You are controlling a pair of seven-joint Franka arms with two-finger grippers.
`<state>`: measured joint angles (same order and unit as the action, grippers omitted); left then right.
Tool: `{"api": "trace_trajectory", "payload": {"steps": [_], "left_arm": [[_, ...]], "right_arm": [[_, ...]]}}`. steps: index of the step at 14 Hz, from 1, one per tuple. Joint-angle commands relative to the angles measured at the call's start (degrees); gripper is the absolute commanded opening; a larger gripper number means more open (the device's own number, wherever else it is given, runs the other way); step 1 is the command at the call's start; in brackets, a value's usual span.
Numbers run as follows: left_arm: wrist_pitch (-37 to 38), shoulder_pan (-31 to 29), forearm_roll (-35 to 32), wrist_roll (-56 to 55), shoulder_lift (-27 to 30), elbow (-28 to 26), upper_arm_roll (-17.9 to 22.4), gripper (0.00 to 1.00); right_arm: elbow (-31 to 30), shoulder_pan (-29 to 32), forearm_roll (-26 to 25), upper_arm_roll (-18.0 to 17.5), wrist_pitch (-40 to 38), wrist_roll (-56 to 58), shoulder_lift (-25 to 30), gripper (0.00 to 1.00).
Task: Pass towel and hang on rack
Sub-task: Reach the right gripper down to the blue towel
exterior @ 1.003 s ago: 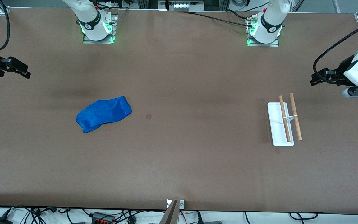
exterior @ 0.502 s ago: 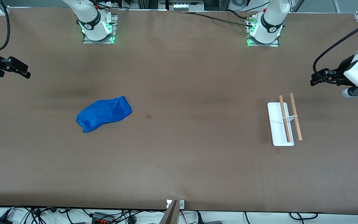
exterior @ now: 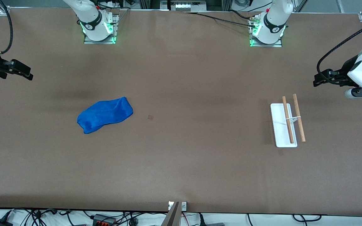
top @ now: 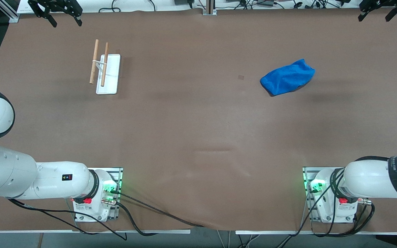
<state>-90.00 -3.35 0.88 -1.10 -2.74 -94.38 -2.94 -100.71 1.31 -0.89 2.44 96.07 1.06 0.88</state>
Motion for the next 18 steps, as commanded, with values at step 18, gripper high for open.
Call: {"api": "trace_trajectory", "payload": {"steps": [18], "left_arm": [[1.5, -0.3, 1.0, 0.3, -0.4, 1.4, -0.1, 1.00]], "right_arm": [[6.5, 4.0, 11.9, -0.5, 10.7, 5.5, -37.8, 1.00]]}}
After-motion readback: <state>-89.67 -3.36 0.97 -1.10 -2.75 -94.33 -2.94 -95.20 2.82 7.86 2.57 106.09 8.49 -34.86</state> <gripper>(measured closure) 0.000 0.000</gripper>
